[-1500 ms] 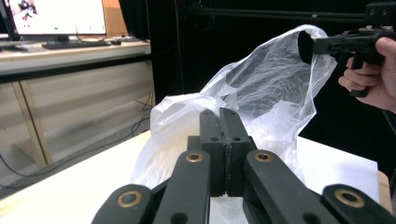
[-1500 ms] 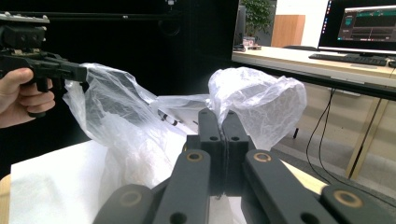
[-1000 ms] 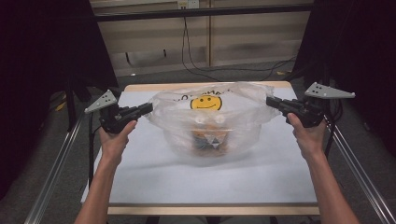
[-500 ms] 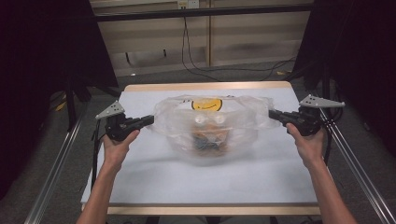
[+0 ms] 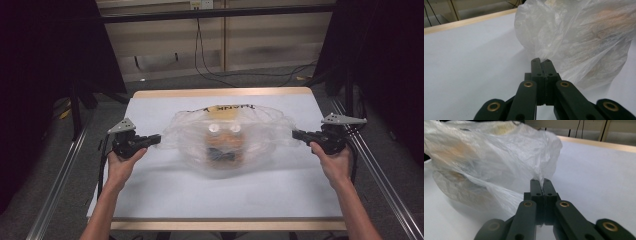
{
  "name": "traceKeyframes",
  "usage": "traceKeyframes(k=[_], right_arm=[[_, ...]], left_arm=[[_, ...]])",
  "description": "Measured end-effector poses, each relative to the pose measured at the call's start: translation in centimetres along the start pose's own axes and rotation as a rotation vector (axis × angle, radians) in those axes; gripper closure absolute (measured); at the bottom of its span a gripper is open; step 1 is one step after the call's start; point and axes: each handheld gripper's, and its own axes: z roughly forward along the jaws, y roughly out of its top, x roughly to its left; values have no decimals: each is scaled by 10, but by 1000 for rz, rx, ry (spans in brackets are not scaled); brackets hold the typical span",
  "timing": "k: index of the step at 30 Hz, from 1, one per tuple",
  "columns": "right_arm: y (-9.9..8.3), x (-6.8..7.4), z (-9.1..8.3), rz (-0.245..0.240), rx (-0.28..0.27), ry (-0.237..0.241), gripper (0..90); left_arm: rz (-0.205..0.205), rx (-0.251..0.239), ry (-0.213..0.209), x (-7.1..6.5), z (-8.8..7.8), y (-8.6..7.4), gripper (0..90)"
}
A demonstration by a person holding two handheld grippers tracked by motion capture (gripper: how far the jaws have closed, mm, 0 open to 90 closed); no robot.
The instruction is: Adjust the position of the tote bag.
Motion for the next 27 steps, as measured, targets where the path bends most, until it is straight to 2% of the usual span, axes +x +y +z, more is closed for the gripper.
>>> traceKeyframes(k=[7, 9, 13, 18, 20, 22, 25, 27], right_arm=[[-17, -2, 19, -19, 128, 1, 899], [-19, -2, 22, -24, 148, -1, 899], [-22, -2, 27, -39, 181, -10, 899], [-27, -5, 31, -32, 201, 2, 899], [-30, -8, 32, -20, 198, 13, 899], [-33, -9, 35, -21, 219, 10, 899], [-39, -10, 41, -19, 252, 4, 899], [-42, -10, 47, -35, 283, 4, 899]], left_arm=[[5, 63, 6, 2, 7, -9, 900], [3, 80, 1, 4, 9, -12, 900], [7, 124, 17, 5, 15, -17, 900], [38, 192, 33, 5, 23, -21, 900], [42, 213, 29, 5, 27, -24, 900], [36, 215, 1, 7, 31, -28, 900], [24, 240, -1, 11, 35, -35, 900], [19, 248, -8, 14, 36, -39, 900]])
